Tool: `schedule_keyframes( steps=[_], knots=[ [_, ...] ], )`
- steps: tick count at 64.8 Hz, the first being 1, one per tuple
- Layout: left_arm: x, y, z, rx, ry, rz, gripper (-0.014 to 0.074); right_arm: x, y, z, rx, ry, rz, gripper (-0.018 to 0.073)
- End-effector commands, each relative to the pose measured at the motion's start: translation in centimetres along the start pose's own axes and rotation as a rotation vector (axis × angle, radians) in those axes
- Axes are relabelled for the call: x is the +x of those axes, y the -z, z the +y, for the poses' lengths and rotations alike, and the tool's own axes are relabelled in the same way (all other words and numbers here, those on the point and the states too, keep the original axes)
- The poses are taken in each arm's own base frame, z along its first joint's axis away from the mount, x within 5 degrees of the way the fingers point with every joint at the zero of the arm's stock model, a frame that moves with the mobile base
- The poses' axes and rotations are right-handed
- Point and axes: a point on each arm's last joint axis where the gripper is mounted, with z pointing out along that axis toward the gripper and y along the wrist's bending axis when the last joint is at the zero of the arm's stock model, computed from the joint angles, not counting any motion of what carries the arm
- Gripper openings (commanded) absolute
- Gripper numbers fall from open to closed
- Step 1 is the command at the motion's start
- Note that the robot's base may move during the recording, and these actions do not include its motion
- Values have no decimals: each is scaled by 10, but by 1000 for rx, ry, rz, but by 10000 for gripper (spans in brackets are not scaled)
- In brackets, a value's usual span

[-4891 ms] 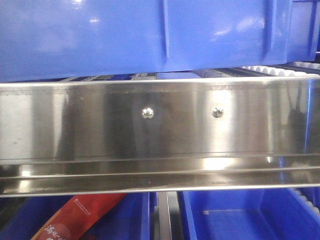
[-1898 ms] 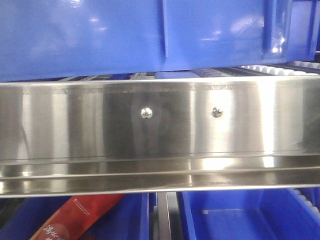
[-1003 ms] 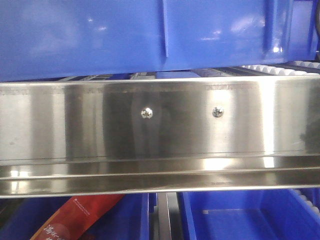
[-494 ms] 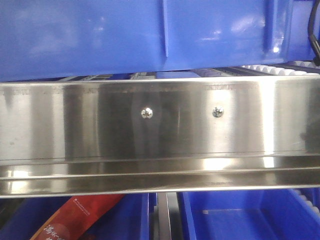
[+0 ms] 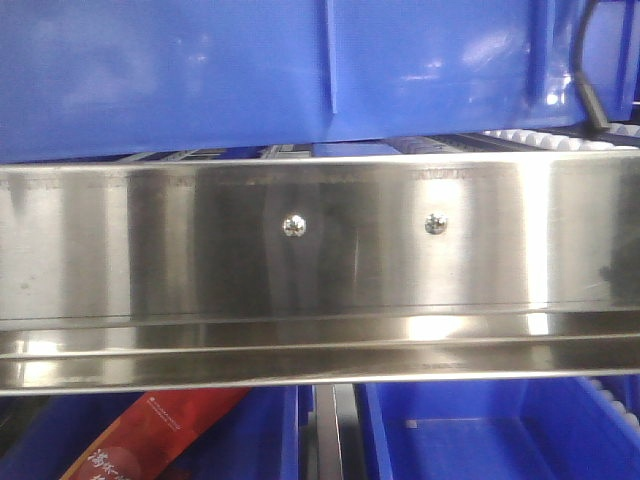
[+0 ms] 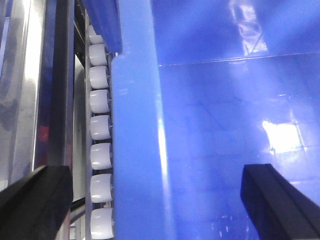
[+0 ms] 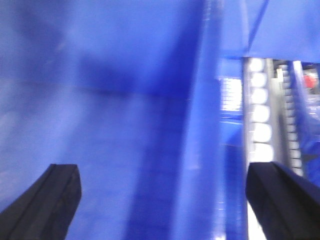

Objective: Move blue bin to conveyor side

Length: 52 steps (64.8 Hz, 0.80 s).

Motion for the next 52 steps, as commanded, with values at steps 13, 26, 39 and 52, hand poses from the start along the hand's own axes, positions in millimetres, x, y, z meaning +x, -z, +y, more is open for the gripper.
schedule_keyframes(
  steps=[13,26,39,52],
  knots=[
    [-2,4,0,0,-3,-21,579,-4,-18,-13,55,-11,9,550],
    [-2,4,0,0,-3,-21,579,-2,-36,-8,29,-3,54,550],
    [-2,4,0,0,-3,-21,579,-2,-38,-9,42,7,56,550],
    [-2,4,0,0,-3,-21,579,-2,-38,-9,42,24,56,550]
  ],
)
